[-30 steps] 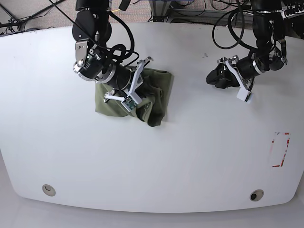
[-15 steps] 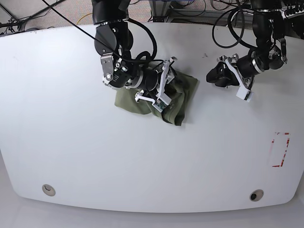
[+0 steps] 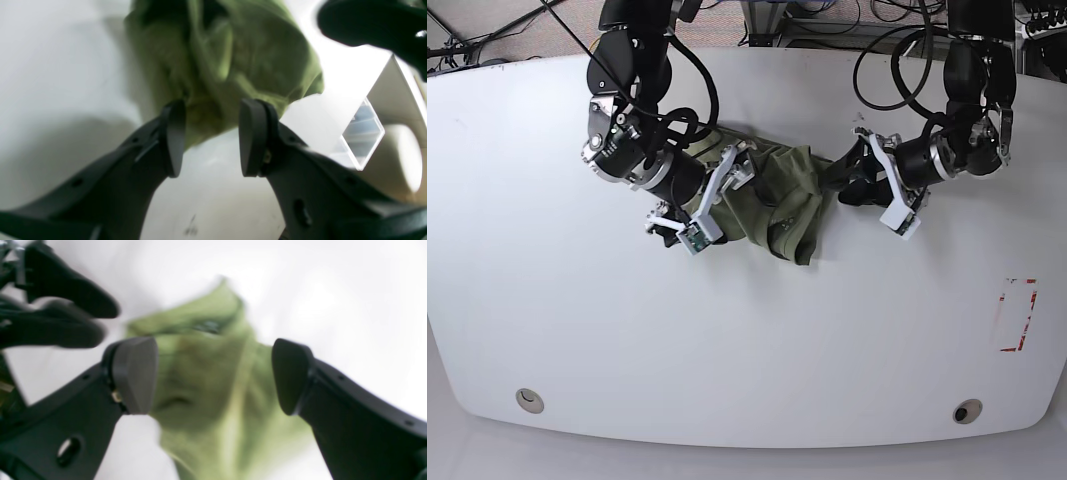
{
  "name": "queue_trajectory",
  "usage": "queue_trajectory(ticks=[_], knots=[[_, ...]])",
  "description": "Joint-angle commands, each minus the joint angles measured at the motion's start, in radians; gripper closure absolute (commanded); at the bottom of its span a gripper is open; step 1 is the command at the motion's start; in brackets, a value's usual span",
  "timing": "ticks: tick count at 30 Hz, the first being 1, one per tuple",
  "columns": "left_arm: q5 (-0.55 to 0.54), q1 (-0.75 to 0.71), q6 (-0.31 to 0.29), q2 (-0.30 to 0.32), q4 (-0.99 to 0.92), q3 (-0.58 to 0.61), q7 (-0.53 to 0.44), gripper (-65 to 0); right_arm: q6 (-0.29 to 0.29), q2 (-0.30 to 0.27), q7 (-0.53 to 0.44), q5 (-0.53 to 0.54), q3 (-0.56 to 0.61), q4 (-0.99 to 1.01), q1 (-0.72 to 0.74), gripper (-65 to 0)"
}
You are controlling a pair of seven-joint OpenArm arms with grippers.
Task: Fold the T-shirt properly
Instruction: 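Grasp the bundle's sides with both grippers and compact it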
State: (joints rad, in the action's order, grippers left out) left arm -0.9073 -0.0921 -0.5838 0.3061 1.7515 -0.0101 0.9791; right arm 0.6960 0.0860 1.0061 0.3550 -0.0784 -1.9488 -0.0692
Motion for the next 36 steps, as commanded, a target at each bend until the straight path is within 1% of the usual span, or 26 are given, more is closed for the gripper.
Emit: queue_trajectory(ticks=[1, 4, 6, 7, 9, 12, 14, 16, 19, 22, 24, 27, 31, 34, 36], knots=[[-0.022, 0.067, -0.006, 0.02, 0.018, 0.071, -0.015, -23.3, 0.002, -0.024, -0.026, 0.022, -0.044, -0.018, 0.015, -50.9], [-0.022, 0.116, -0.006, 0.017, 0.018, 0.143, -0.015, -23.2, 0.002, -0.05, -0.026, 0.02, -0.059, 0.002, 0.029, -50.3], [-0.022, 0.144, -0.006, 0.015, 0.017, 0.181, -0.015, -23.2, 0.002, -0.067, -0.033, 0.019, -0.057, 0.048, 0.038, -45.7], [-0.022, 0.156, -0.006, 0.015, 0.017, 0.2, -0.015, -23.2, 0.002, -0.075, -0.036, 0.017, -0.057, 0.07, 0.05, -42.2], [-0.022, 0.183, -0.006, 0.012, 0.015, 0.239, -0.015, -23.2, 0.002, -0.093, -0.036, 0.02, -0.057, 0.136, 0.082, -31.9], [-0.014, 0.202, -0.006, -0.029, 0.014, 0.279, -0.015, -23.2, 0.002, -0.105, -0.037, 0.02, -0.057, 0.234, 0.111, -17.8], [0.026, 0.202, -0.006, -0.045, 0.008, 0.295, -0.015, -23.2, 0.002, -0.11, -0.059, 0.011, -0.057, 0.28, 0.127, -13.0], [0.081, 0.205, -0.006, -0.068, -0.023, 0.335, -0.021, -23.2, 0.002, -0.13, -0.099, 0.014, -0.053, 0.326, 0.133, -12.7], [0.156, 0.203, -0.006, -0.107, -0.06, 0.358, -0.036, -23.2, 0.002, -0.14, -0.122, 0.02, -0.053, 0.375, 0.134, -12.8], [0.235, 0.194, -0.006, -0.114, -0.103, 0.355, -0.075, -23.2, 0.002, -0.142, -0.126, 0.011, -0.056, 0.406, 0.134, -12.5], [0.277, 0.186, -0.006, -0.107, -0.146, 0.345, -0.098, -23.2, 0.002, -0.145, -0.161, 0.011, -0.053, 0.423, 0.134, -12.5], [0.288, 0.182, -0.008, -0.051, -0.178, 0.328, -0.141, -23.2, 0.002, -0.16, -0.203, 0.011, -0.053, 0.441, 0.128, -12.7], [0.291, 0.183, -0.008, 0.029, -0.235, 0.327, -0.177, -23.2, 0.002, -0.165, -0.22, 0.011, -0.056, 0.509, 0.133, -12.5], [0.293, 0.19, -0.006, 0.092, -0.278, 0.325, -0.214, -23.2, 0.002, -0.167, -0.241, 0.011, -0.056, 0.51, 0.128, -12.4], [0.293, 0.197, -0.006, 0.13, -0.313, 0.325, -0.237, -23.2, 0.002, -0.182, -0.244, 0.014, -0.053, 0.51, 0.128, -12.4]])
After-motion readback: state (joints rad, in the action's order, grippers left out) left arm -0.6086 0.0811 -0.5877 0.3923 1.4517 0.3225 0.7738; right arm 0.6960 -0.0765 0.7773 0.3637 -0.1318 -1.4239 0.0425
